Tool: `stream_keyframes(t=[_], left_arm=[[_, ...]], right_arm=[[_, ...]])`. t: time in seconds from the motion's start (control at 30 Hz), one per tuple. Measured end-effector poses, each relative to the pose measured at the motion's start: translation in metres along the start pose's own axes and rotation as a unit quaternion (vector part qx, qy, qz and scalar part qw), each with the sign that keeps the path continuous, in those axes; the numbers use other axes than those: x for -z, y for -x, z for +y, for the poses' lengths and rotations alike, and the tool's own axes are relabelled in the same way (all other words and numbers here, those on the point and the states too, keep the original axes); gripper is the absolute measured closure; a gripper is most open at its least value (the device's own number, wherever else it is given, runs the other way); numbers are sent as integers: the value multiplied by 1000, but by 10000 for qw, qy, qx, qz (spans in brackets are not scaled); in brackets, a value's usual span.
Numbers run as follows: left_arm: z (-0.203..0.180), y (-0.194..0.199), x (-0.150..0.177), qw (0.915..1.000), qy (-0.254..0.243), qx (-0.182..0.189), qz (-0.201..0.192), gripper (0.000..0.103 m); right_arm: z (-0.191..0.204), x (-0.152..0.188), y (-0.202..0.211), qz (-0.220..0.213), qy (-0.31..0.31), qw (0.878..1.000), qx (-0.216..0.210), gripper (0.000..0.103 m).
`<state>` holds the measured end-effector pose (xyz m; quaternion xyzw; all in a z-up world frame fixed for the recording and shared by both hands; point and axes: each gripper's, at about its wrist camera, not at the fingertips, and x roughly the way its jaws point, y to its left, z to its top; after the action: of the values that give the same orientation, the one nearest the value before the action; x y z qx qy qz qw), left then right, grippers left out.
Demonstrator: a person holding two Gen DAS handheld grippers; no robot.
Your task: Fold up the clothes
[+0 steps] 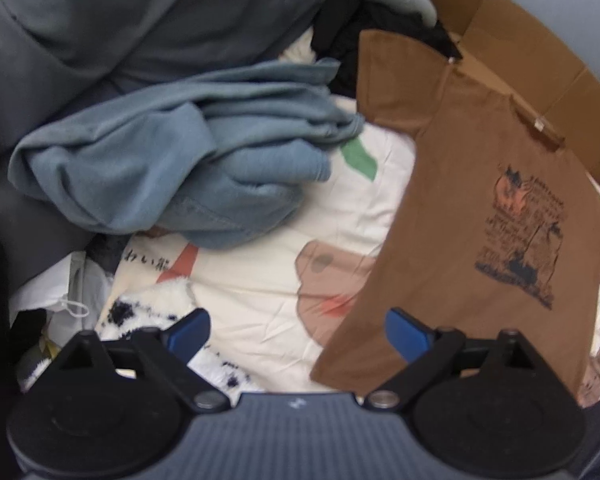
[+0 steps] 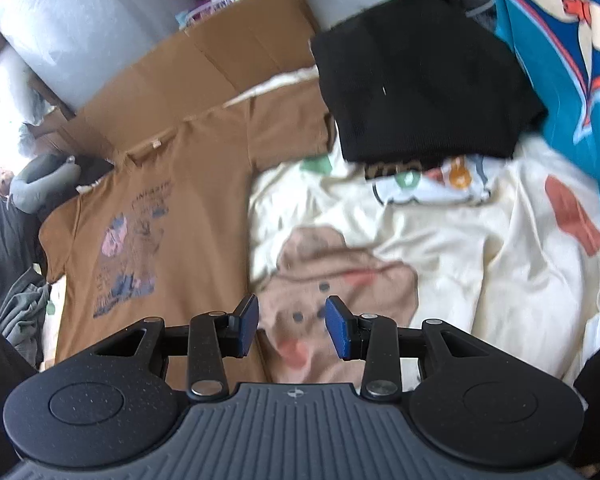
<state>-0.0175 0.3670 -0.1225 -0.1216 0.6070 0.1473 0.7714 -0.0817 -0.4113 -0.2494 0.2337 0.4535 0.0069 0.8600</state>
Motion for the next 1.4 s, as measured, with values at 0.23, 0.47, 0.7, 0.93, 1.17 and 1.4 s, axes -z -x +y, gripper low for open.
stream_keyframes(t=[0.23, 0.47, 0.7, 0.93, 1.17, 1.4], left_arm=[[-30, -7, -20, 9989, -458, 18, -126, 4], [-64, -29, -40, 9963, -779, 208, -307, 4], [-89, -69, -57, 9944, -943, 337, -344, 4], [-108, -110, -71, 9936, -1066, 279, -257, 4], [-121, -138, -73, 9923, -1214, 241, -91, 4], [-123, -151, -71, 9920, -1257, 121, 39, 4]], right_arm=[[10, -4, 1, -265, 116, 9996, 34, 59], [28, -21, -17, -518, 436, 9975, 219, 59], [40, -50, -52, -612, 681, 9949, 434, 59], [48, -76, -96, -680, 818, 9921, 664, 59], [53, -109, -153, -808, 811, 9880, 1041, 61], [48, -146, -205, -779, 662, 9860, 1318, 68]])
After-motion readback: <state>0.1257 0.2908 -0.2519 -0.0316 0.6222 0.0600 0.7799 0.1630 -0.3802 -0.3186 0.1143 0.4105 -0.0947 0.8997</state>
